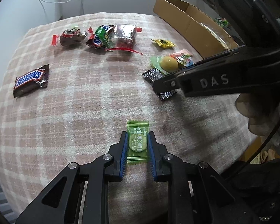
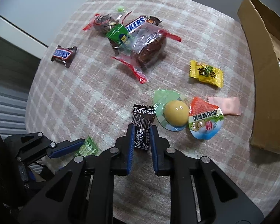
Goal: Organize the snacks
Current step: 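Grasp the green candy with the left gripper while the right gripper grasps the black candy, then carry both candies to the box and release them inside with both grippers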
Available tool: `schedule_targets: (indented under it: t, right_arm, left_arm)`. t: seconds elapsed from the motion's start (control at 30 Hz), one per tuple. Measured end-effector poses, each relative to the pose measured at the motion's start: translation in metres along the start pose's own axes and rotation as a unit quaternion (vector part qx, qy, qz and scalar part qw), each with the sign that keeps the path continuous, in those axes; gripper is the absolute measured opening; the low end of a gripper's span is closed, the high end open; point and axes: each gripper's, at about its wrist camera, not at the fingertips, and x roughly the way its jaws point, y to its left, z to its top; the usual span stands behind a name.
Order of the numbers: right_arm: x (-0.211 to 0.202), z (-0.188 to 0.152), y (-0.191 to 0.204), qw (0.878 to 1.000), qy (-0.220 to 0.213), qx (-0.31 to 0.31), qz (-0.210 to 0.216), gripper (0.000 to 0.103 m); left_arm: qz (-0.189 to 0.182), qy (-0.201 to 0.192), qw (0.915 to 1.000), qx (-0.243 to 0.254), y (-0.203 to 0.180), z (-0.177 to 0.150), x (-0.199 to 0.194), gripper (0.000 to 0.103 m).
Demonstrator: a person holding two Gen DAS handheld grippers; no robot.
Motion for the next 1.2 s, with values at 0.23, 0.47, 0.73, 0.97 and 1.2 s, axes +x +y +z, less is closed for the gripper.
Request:
schedule_targets:
  t: [0.23,0.47,0.73,0.97,1.2]
  right_arm:
    - [0.006,0.006,0.021,0.997,0.003,-0.064,-0.040,0.024]
    - [-0.007,0.006,-0.001,1.000,-0.010,-0.009,0.011,0.015]
    - [-0.030,0.001,-0.020,0.998,-0.038,0.027,0.034,0.014]
    - [-0.076,-0.008,-0.038,0.995,-0.079,0.047,0.046,0.014]
    - [-0.118,-0.006,-0.061,0.989,-0.125,0.074,0.041,0.014]
  left_arm:
    - [0.001,-0.003,0.9998,-0.018,0.012,-0.004,-0.007,0.019]
    - [0.002,-0.010,0.9995,-0.029,0.022,-0.001,-0.017,0.019]
    - [0.003,-0.021,0.9989,-0.043,0.032,0.004,-0.029,0.019]
    - [-0.006,-0.038,0.9984,-0.042,0.028,0.017,-0.043,0.019]
    - [-0.018,-0.066,0.9973,-0.028,0.012,0.048,-0.048,0.019]
